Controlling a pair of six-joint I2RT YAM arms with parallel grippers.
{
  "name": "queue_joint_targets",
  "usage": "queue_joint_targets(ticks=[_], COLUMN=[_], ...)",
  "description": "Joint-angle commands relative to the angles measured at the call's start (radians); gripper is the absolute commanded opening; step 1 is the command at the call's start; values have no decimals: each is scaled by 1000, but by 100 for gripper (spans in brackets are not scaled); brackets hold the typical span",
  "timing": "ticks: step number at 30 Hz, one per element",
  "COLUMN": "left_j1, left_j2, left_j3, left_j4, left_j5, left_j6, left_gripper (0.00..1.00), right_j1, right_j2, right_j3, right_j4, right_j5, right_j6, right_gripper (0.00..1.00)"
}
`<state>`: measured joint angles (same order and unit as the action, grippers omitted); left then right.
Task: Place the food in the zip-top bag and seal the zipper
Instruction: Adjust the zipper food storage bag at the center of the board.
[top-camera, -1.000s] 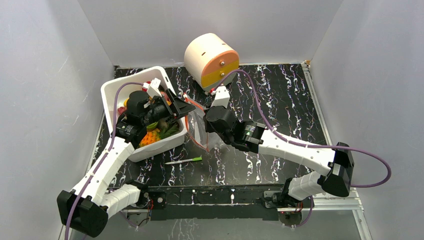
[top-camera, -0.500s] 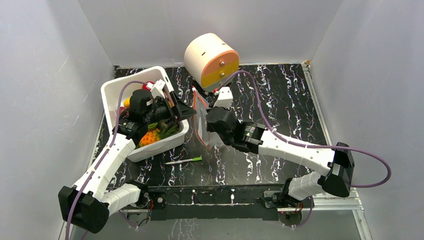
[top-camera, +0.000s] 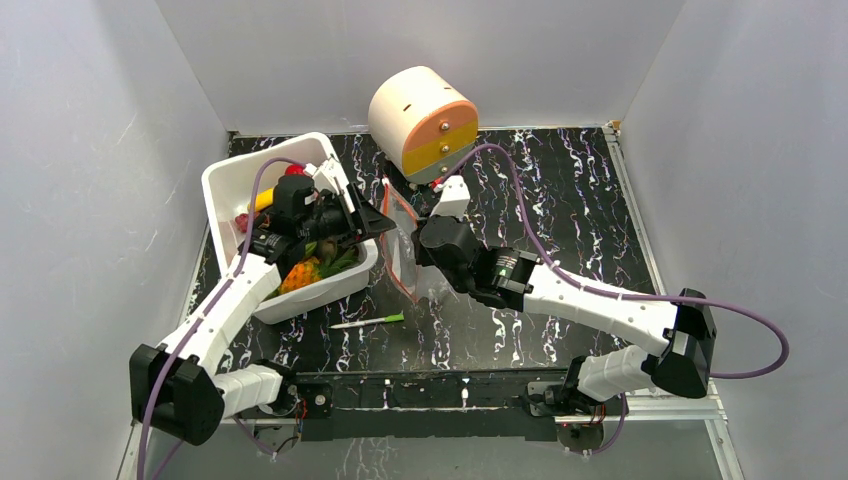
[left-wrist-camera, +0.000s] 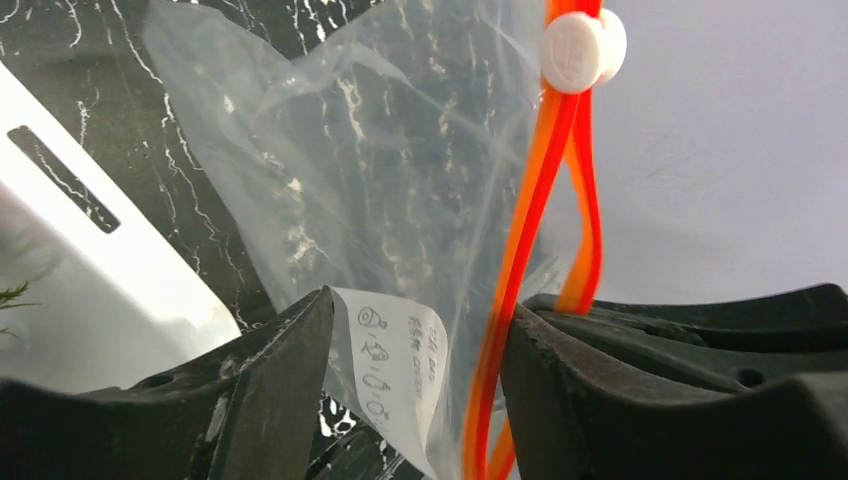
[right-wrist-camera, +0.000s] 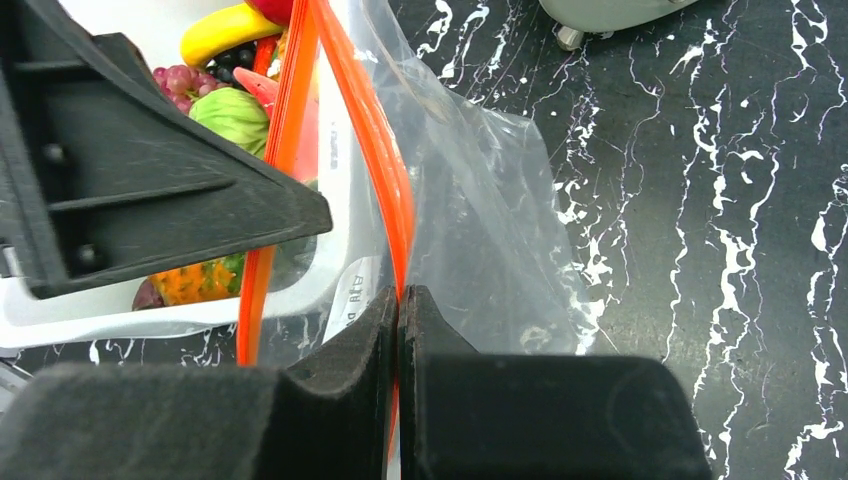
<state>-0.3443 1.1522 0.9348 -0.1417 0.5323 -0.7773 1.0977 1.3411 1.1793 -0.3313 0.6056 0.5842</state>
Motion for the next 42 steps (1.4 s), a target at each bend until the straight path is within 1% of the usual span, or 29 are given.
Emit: queue_joint_targets(ticks=[1, 3, 4, 5, 7, 8, 10, 11, 13, 16, 18, 20, 22, 23, 25, 27, 32, 33, 34, 35, 36, 37, 39, 42], left_j1=[-8, -10, -11, -12, -14, -13, -13, -13, -13, -13, -14, -13, -14, -14, -14, -14, -14, -14, -13, -13, -13, -14, -13, -14], left_j2=[10, 9, 5, 0, -11, -17, -29, -35, -50, -66, -73, -77, -76, -75, -72, -69, -70, -71, -73, -76, -79, -82, -82, -54], left_j3=[18, 16, 15, 15, 13, 11, 8, 7, 3, -4, -12, -21, -29, -31, -31, -31, -30, -31, -33, -33, -33, -29, 1, 81], left_j4=[-13, -12, -11, -7, 3, 10, 24, 28, 29, 21, 26, 38, 59, 64, 82, 95, 92, 90, 88, 86, 78, 58, -31, -192], left_j5=[-12, -16, -19, -20, -13, -5, 12, 17, 16, 12, 15, 26, 38, 46, 58, 74, 89, 89, 90, 90, 89, 80, 16, -77], left_j6=[41, 53, 55, 55, 53, 51, 49, 48, 53, 72, 74, 67, 56, 49, 39, 29, 26, 28, 33, 40, 56, 72, 122, 197], left_gripper=[50, 30, 21, 14, 3, 0, 0, 0, 0, 0, 0, 0, 0, 0, 0, 0, 0, 0, 0, 0, 0, 0, 0, 0], right_j1=[1, 1, 1, 1, 1, 1, 1, 0, 1, -2, -2, -2, -2, -2, -3, -2, -2, -2, -2, -2, -3, -2, -10, -42], right_j2=[-28, -21, -14, -3, 24, 39, 68, 79, 92, 80, 54, 27, 21, 24, 35, 53, 104, 113, 120, 123, 121, 115, 93, 35], right_j3=[3, 10, 22, 40, 83, 105, 153, 168, 191, 194, 178, 159, 164, 169, 173, 172, 187, 193, 203, 211, 215, 216, 218, 201], right_j4=[62, 44, 20, -9, -72, -100, -157, -176, -209, -217, -177, -126, -106, -105, -103, -105, -149, -162, -177, -197, -211, -230, -279, -332], right_j5=[0, 13, 30, 48, 82, 94, 109, 117, 141, 190, 171, 91, -1, -38, -78, -75, -30, -22, -2, 19, 47, 84, 161, 232], right_j6=[17, 24, 31, 38, 46, 48, 52, 52, 42, 4, -20, -38, -31, -19, 8, 20, 30, 29, 29, 29, 24, 20, 23, 30], right_gripper=[0, 0, 2, 7, 17, 20, 21, 18, 8, 0, 0, 0, 3, 6, 17, 23, 27, 26, 21, 12, 5, 0, 0, 0])
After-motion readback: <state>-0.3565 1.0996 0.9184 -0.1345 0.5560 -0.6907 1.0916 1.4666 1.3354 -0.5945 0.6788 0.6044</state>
